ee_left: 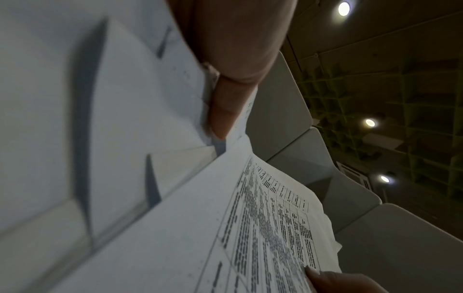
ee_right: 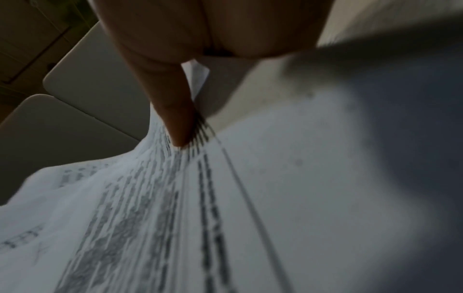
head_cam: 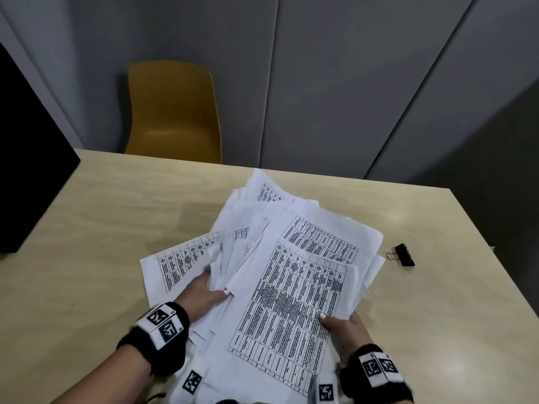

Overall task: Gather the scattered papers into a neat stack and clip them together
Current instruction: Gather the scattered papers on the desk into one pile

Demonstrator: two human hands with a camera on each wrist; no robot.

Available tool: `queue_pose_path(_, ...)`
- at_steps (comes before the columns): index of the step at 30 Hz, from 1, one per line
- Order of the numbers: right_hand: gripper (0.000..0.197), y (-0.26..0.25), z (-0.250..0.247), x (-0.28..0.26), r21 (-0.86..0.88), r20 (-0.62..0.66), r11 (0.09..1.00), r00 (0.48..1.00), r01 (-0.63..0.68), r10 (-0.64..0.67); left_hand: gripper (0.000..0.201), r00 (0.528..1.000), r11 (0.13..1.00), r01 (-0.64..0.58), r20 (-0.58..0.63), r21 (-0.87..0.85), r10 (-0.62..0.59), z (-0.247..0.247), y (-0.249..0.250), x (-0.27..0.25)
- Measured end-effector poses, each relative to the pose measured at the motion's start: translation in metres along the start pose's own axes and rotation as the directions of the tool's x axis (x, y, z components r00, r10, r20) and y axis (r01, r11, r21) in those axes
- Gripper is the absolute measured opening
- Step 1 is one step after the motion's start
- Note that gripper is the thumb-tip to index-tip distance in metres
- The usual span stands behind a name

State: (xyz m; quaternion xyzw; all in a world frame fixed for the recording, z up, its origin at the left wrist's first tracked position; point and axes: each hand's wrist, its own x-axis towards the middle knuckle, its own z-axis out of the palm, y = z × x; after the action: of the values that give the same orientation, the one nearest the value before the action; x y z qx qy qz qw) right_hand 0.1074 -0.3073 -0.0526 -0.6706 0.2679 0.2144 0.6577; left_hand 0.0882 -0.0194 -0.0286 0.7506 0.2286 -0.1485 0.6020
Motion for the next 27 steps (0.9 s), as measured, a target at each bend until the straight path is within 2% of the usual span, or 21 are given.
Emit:
queue_pose_path(2, 0.045, 0.004, -0.003, 0.002, -0.009, -0.020, 1.000, 1.000, -0.009, 0.009, 0.041, 0.999, 0.996, -0.016, -0.026, 0.085, 0.018, -0.002, -0.005, 0.004)
queue_pose_path(4, 0.050, 0.009, -0.006, 0.003, -0.013, -0.029, 1.000, 1.000, -0.009, 0.009, 0.034, 0.994, 0.980, -0.032, -0.094, 0.199, 0.051, -0.006, -0.010, 0.008)
queue_pose_path(6, 0.051, 0.011, -0.009, 0.003, 0.002, -0.023, 1.000, 1.000, -0.013, 0.013, 0.033, 0.966, 0.971, -0.028, -0.243, 0.238, 0.087, -0.014, -0.016, 0.012)
queue_pose_path(7, 0.049, 0.011, -0.009, 0.002, 0.016, -0.019, 1.000, 1.000, -0.018, 0.019, 0.039, 0.933, 0.963, -0.016, -0.343, 0.271, 0.112, -0.022, -0.019, 0.015)
queue_pose_path(9, 0.041, 0.010, -0.011, 0.001, 0.043, 0.000, 0.999, 1.000, -0.023, 0.023, 0.057, 0.861, 0.891, 0.105, -0.488, 0.442, 0.141, -0.040, -0.022, 0.022)
queue_pose_path(10, 0.037, 0.010, -0.010, 0.001, 0.060, 0.010, 0.998, 1.000, -0.022, 0.022, 0.070, 0.850, 0.835, 0.204, -0.515, 0.512, 0.108, -0.050, -0.024, 0.024)
queue_pose_path(12, 0.033, 0.009, -0.009, -0.001, 0.092, 0.024, 0.996, 1.000, -0.015, 0.013, 0.093, 0.852, 0.753, 0.351, -0.523, 0.557, -0.011, -0.063, -0.027, 0.024)
queue_pose_path(13, 0.032, 0.009, -0.009, -0.001, 0.100, 0.025, 0.995, 1.000, -0.009, 0.007, 0.102, 0.855, 0.743, 0.373, -0.517, 0.556, -0.043, -0.065, -0.027, 0.023)
queue_pose_path(15, 0.035, 0.008, -0.008, -0.002, 0.115, 0.025, 0.993, 1.000, -0.005, 0.002, 0.114, 0.869, 0.772, 0.355, -0.490, 0.526, -0.066, -0.065, -0.024, 0.026)
queue_pose_path(18, 0.049, 0.009, -0.008, -0.001, 0.147, 0.030, 0.989, 0.999, -0.022, 0.018, 0.127, 0.883, 0.853, 0.319, -0.456, 0.412, -0.109, -0.061, -0.015, 0.032)
queue_pose_path(21, 0.056, 0.010, -0.009, -0.001, 0.147, 0.027, 0.989, 0.999, -0.027, 0.023, 0.119, 0.875, 0.939, 0.215, -0.480, 0.267, -0.064, -0.052, -0.004, 0.031)
queue_pose_path(23, 0.052, 0.012, -0.011, 0.003, 0.129, 0.023, 0.991, 0.999, -0.034, 0.031, 0.104, 0.870, 0.974, 0.071, -0.491, 0.213, 0.043, -0.045, 0.000, 0.033)
queue_pose_path(25, 0.044, 0.012, -0.012, 0.005, 0.125, 0.009, 0.992, 0.999, -0.031, 0.031, 0.079, 0.880, 0.969, -0.033, -0.452, 0.245, 0.144, -0.043, 0.004, 0.037)
queue_pose_path(27, 0.032, 0.010, -0.013, 0.006, 0.128, 0.006, 0.991, 1.000, -0.027, 0.026, 0.051, 0.908, 0.955, -0.055, -0.382, 0.292, 0.169, -0.044, 0.008, 0.044)
